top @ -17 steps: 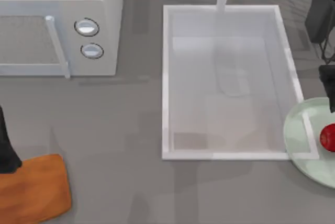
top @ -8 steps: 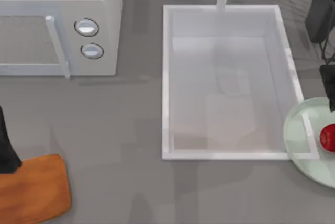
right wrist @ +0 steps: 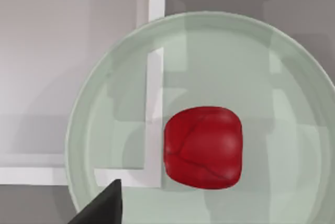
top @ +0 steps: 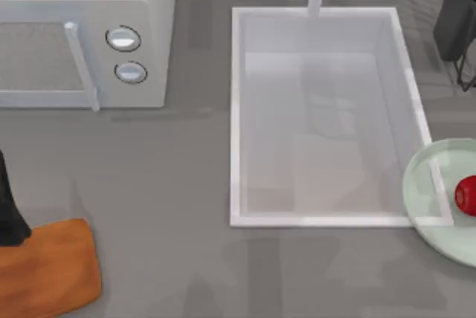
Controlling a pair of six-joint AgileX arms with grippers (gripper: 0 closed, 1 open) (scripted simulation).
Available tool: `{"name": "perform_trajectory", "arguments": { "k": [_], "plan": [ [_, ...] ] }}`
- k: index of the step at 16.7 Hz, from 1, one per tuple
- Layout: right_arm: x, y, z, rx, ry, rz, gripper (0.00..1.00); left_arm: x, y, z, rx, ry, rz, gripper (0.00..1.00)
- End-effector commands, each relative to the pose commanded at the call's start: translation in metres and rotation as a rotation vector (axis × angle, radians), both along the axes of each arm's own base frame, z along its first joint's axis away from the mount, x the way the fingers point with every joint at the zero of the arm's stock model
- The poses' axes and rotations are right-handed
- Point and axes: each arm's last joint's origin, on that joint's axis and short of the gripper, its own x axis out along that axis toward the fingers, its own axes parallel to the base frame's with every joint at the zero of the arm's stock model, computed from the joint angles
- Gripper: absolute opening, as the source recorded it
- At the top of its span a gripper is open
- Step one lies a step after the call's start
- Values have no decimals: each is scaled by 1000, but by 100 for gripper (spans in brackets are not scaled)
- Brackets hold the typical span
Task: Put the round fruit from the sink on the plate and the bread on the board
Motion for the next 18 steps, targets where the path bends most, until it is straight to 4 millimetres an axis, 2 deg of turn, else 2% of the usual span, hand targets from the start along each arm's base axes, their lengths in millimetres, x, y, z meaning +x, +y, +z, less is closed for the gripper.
{"name": "perform_trajectory", "arguments": {
  "k": [3, 7, 10, 13, 18],
  "plan": [
    [-47, -6, -9, 4, -291, -3, 100, 0, 0, 0, 0, 0, 0, 100],
    [-90, -11, -44, -4, -654, -10, 100, 0, 0, 0, 0, 0, 0, 100],
    [-101, -13, -74, -16, -850, -16, 100, 0, 0, 0, 0, 0, 0, 100],
    [-103, -14, -93, -26, -964, -20, 100, 0, 0, 0, 0, 0, 0, 100],
    [-103, -14, -97, -29, -989, -21, 100, 0, 0, 0, 0, 0, 0, 100]
  ]
}}
